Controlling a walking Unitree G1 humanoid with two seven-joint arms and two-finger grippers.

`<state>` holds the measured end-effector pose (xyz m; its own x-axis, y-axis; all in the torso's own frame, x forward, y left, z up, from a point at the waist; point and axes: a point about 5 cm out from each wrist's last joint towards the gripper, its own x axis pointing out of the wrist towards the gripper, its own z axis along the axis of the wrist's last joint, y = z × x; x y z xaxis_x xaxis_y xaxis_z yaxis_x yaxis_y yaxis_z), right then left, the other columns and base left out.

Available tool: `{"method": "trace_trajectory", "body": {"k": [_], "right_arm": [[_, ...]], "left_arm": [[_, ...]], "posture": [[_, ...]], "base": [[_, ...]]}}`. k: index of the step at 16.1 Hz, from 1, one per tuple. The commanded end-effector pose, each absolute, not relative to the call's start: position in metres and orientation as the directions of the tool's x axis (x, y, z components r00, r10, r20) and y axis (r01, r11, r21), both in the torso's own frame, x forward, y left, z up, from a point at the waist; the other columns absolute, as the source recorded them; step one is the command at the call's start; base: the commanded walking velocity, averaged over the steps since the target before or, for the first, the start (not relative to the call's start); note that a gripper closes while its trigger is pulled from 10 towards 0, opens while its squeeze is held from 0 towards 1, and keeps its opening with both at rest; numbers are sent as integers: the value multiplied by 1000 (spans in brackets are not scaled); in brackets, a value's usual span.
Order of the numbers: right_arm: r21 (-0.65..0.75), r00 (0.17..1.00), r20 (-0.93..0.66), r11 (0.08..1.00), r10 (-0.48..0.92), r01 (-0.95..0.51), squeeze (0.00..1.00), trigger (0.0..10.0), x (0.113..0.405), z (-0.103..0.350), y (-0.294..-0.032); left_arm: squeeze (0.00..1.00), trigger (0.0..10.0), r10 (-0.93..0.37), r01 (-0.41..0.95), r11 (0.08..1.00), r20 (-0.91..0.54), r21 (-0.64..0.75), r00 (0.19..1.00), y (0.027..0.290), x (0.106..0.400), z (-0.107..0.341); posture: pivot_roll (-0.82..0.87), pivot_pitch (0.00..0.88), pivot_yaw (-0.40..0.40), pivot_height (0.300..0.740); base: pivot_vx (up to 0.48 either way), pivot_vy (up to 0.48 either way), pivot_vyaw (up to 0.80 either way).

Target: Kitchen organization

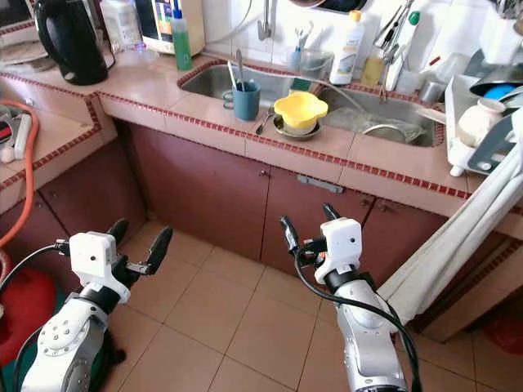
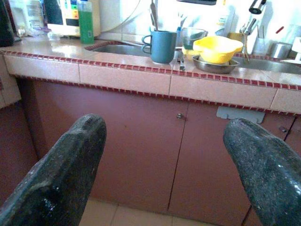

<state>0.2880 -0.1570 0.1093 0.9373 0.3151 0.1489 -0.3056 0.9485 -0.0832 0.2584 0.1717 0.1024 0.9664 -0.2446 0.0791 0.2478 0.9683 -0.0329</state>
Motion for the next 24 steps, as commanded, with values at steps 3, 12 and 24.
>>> {"method": "trace_trajectory", "body": {"k": [3,12,24], "right_arm": [[-83,929,167,944,330,-320,0,10000,293,118,-149],[-81,927,170,942,335,-326,0,10000,296,120,-145],[-71,928,164,942,335,-328,0,10000,300,121,-146]], "left_arm": [[0,10000,-240,242,970,89,-18,967,176,263,111],[0,10000,-251,253,967,80,-13,965,175,263,115],[0,10000,-255,258,966,82,-20,963,172,266,117]], "posture": [[-93,0,-9,740],[-83,0,1,740],[-83,0,1,740]], "base": [[365,0,0],[379,0,0],[377,0,-106]]}}
